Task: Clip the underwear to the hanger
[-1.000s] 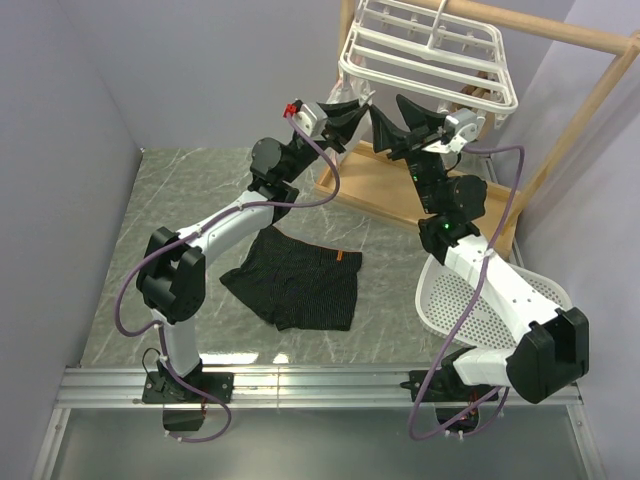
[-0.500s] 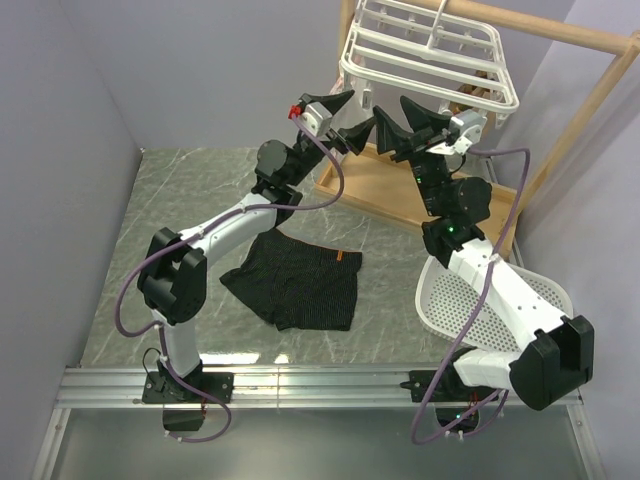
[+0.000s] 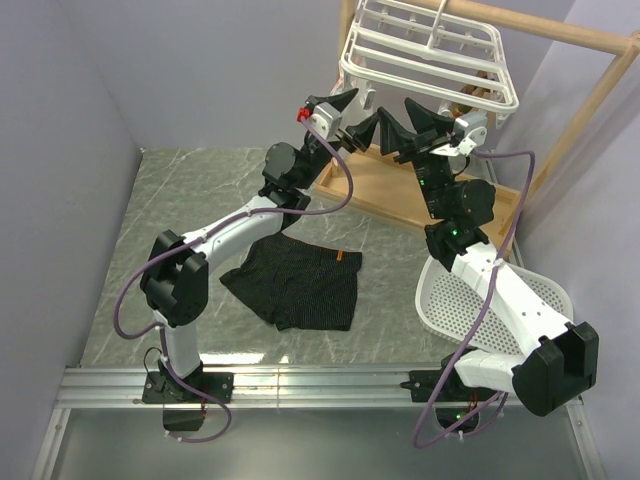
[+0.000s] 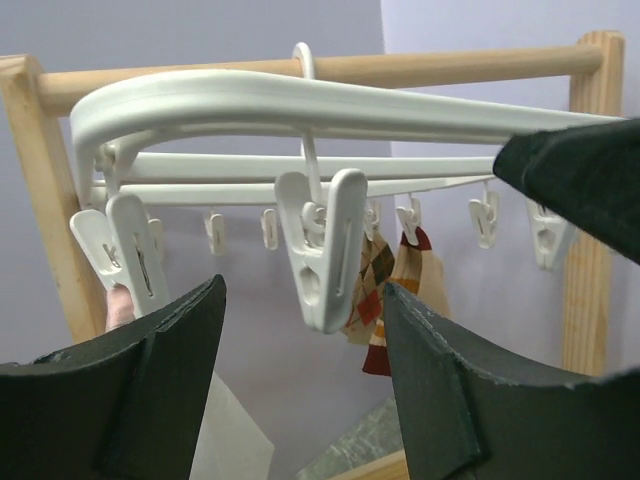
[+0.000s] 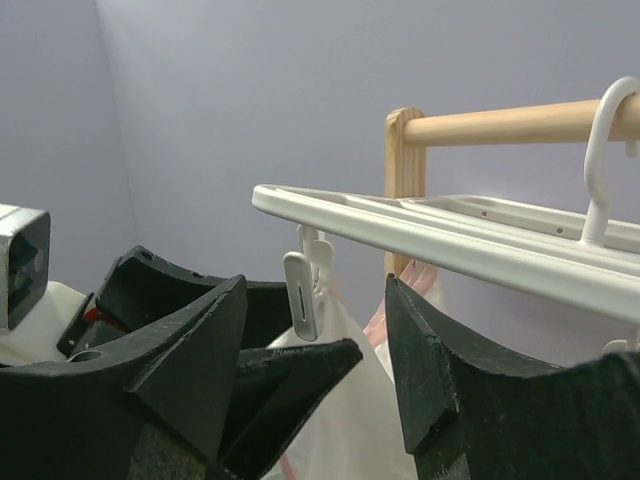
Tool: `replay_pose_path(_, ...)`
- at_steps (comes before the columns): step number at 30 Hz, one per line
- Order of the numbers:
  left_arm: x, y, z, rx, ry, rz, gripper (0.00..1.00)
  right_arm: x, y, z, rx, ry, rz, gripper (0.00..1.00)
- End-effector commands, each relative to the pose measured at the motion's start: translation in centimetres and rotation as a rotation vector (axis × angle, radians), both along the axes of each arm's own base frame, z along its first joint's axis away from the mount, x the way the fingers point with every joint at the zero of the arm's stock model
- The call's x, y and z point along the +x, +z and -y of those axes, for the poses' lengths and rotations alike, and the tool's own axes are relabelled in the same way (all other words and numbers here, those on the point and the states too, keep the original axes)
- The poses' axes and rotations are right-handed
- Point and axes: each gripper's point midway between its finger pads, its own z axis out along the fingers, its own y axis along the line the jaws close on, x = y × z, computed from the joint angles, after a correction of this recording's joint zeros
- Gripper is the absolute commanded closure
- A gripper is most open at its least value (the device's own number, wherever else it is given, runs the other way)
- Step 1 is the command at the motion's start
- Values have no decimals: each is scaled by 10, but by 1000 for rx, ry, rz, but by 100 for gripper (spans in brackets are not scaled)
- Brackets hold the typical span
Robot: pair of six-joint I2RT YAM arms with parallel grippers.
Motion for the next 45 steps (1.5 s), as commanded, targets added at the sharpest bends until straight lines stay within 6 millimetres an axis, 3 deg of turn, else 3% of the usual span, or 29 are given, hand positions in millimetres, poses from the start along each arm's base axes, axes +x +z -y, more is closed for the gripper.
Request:
replay_pose_path(1, -6, 36, -12, -70, 64, 37, 31, -8, 12, 11, 32, -20, 29, 36)
replay_pose_path(7, -4, 39, -6, -66, 71, 37, 35, -8, 12, 14, 38, -21, 33, 36)
replay_pose_path(11, -4, 41, -4, -66, 64, 48, 44, -9, 13, 11, 28, -10, 36, 37)
replay_pose_path(16, -10, 40, -2, -51, 37, 68, 50, -10, 12, 1, -16, 38, 61, 44)
replay_pose_path(24, -9, 38, -4, -28, -4, 57, 59, 3, 9, -12, -66, 98, 52, 47)
replay_pose_path(35, -14, 32, 1, 37, -74, 99, 78, 17, 15, -16, -59, 120, 17, 36)
replay_pose_path(45, -13, 26, 8, 78, -87, 126, 83, 34, 18, -23, -53, 128, 3, 34)
